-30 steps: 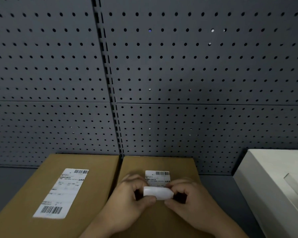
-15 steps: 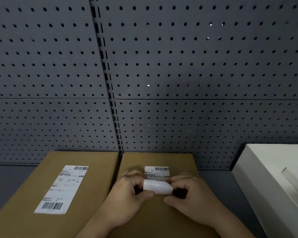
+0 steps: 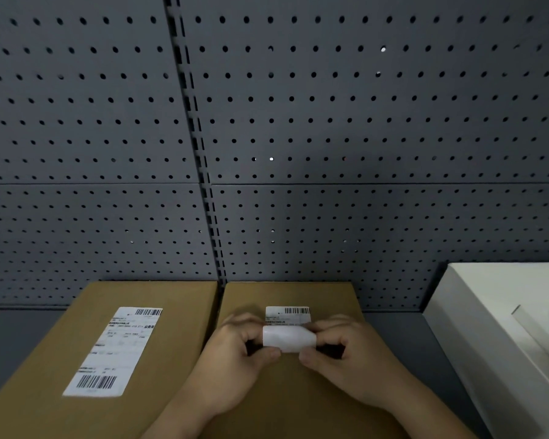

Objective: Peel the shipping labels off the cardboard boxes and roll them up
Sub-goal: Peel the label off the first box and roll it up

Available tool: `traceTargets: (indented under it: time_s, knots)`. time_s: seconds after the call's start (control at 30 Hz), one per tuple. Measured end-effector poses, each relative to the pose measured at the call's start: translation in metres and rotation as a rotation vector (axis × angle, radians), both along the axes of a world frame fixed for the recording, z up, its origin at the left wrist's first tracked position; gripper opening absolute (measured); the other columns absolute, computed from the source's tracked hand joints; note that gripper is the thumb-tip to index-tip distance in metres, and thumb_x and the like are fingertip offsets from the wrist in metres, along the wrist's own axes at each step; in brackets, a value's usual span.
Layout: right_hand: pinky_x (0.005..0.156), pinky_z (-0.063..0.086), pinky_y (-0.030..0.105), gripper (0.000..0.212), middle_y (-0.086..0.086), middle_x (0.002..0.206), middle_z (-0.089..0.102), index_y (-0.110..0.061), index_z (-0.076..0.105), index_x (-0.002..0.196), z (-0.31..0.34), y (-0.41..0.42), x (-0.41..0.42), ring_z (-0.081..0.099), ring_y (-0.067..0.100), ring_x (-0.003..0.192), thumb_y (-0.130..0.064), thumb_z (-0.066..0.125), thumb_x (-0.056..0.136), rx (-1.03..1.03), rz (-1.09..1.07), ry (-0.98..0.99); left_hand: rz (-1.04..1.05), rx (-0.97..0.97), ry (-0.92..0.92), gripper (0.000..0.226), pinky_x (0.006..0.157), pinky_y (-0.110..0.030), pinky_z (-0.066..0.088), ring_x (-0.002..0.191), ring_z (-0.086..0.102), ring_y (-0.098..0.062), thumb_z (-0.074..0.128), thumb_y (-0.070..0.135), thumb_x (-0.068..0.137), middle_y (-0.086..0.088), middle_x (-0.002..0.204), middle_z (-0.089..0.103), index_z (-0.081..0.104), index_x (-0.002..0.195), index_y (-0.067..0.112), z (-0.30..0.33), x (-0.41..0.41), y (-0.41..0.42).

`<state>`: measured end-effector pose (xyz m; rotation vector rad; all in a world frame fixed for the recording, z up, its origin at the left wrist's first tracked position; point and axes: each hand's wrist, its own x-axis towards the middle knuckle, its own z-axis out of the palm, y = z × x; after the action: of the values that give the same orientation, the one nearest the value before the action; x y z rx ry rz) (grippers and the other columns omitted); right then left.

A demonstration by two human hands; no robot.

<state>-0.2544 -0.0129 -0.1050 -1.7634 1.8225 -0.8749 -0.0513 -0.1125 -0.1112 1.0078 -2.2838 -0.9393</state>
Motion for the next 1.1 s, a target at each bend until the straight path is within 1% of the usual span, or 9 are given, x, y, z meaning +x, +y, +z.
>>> traceTargets:
  time_s: [0.07,0.13,0.2,0.3,0.4,0.63,0.77,0.9,1.1]
  knots:
    - [0.093,0.040,0.011,0.022,-0.037,0.113,0.067,-0.037,0.079,0.103,0.000,-0.001,-0.002,0.052,-0.008,0.110,-0.040,0.076,0.082,0.010,0.004,0.015,-0.005,0.000,0.018,0.013,0.080,-0.017,0.045,0.094,0.058,-0.002,0.079,0.022,0.083,0.025,0.097,0.060,0.073,0.083,0.034,0.001,0.000,0.000]
    - [0.095,0.043,0.018,0.017,-0.032,0.111,0.068,-0.031,0.081,0.097,-0.002,-0.003,-0.003,0.052,-0.006,0.109,-0.040,0.075,0.084,0.009,-0.011,0.048,-0.005,0.004,0.021,0.017,0.078,-0.016,0.044,0.092,0.058,-0.003,0.079,0.023,0.082,0.024,0.095,0.060,0.069,0.079,0.037,0.001,0.000,0.001]
    - [0.095,0.045,0.021,0.017,-0.027,0.106,0.071,-0.028,0.080,0.093,-0.003,-0.003,-0.001,0.054,-0.004,0.106,-0.041,0.071,0.088,0.006,-0.022,0.061,-0.004,0.008,0.006,0.013,0.082,-0.021,0.048,0.094,0.059,-0.003,0.082,0.027,0.079,0.021,0.096,0.060,0.072,0.086,0.033,0.000,0.002,0.000]
    - [0.090,0.046,0.024,0.022,-0.016,0.093,0.071,-0.025,0.077,0.087,-0.004,-0.004,-0.001,0.055,-0.001,0.099,-0.043,0.065,0.091,0.010,-0.033,0.065,-0.027,0.023,-0.008,0.027,0.087,-0.020,0.048,0.102,0.059,-0.001,0.086,0.031,0.073,0.024,0.102,0.061,0.074,0.097,0.037,0.000,0.003,0.001]
    - [0.092,0.047,0.027,0.025,-0.012,0.093,0.072,-0.024,0.077,0.086,-0.004,-0.004,-0.001,0.055,-0.001,0.099,-0.045,0.064,0.091,0.030,-0.051,0.053,-0.013,0.003,0.010,0.024,0.082,-0.016,0.045,0.098,0.059,-0.001,0.083,0.025,0.078,0.027,0.102,0.060,0.070,0.086,0.044,0.003,0.001,0.002]
    - [0.096,0.047,0.026,0.021,-0.023,0.105,0.070,-0.033,0.078,0.100,-0.002,-0.008,-0.004,0.054,-0.005,0.106,-0.045,0.072,0.085,0.072,-0.012,0.024,-0.028,-0.015,0.038,0.014,0.078,-0.022,0.048,0.090,0.058,-0.005,0.074,0.023,0.088,0.020,0.090,0.059,0.072,0.092,0.036,-0.001,0.000,-0.001]
    - [0.093,0.050,0.031,0.019,-0.019,0.099,0.072,-0.029,0.079,0.091,-0.006,-0.011,-0.004,0.057,-0.003,0.102,-0.044,0.067,0.089,0.071,-0.046,0.042,-0.025,-0.022,0.027,0.014,0.076,-0.022,0.046,0.088,0.056,-0.006,0.073,0.027,0.088,0.020,0.091,0.057,0.069,0.089,0.040,0.000,0.001,-0.001]
    - [0.090,0.051,0.031,0.023,-0.012,0.092,0.071,-0.026,0.077,0.085,-0.008,-0.009,-0.003,0.057,-0.002,0.096,-0.045,0.065,0.090,0.053,-0.076,0.037,-0.033,0.027,0.029,0.028,0.083,-0.018,0.048,0.097,0.058,-0.003,0.079,0.026,0.082,0.021,0.095,0.061,0.072,0.103,0.042,0.001,0.003,0.001]
    - [0.091,0.052,0.029,0.015,-0.013,0.100,0.072,-0.031,0.079,0.096,-0.003,-0.007,-0.001,0.060,-0.002,0.097,-0.040,0.069,0.089,0.068,-0.072,-0.002,-0.025,-0.020,0.039,0.026,0.079,-0.014,0.047,0.092,0.059,-0.002,0.073,0.017,0.088,0.024,0.093,0.061,0.071,0.089,0.043,0.000,0.001,-0.001]
